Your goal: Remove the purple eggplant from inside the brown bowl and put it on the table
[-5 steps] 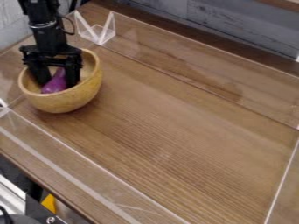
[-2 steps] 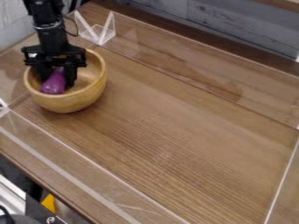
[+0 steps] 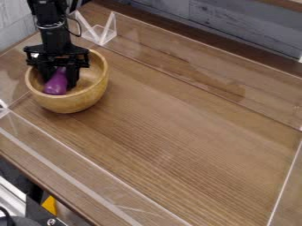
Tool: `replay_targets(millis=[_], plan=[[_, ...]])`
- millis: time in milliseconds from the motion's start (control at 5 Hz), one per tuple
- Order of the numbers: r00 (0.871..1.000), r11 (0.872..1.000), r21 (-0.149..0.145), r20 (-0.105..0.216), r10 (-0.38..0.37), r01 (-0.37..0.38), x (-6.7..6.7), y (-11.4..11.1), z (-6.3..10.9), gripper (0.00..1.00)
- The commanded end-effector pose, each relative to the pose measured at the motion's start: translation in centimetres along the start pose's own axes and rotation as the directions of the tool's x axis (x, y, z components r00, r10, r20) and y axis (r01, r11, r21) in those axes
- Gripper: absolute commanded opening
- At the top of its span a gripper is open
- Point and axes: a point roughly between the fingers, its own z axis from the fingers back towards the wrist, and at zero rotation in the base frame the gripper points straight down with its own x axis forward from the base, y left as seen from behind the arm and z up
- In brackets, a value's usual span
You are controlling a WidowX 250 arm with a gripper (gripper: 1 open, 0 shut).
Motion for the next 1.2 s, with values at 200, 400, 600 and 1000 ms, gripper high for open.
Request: replay_targets(millis=[200,400,600,1000], plan=[[0.998,0.998,-0.027,0.040,0.053,-0.052,-0.6,-0.5,3.7,0.00],[0.996,0.996,-0.044,0.047,0.078,-0.076,-1.2,-0.8,6.1,0.00],[0.994,0.993,-0.064,0.057,0.099,-0.095,-1.8,-1.6,8.0,0.00],[0.993,0.991,-0.091,0.063,0.103,-0.097,-3.3,-3.3,10.2,0.00]])
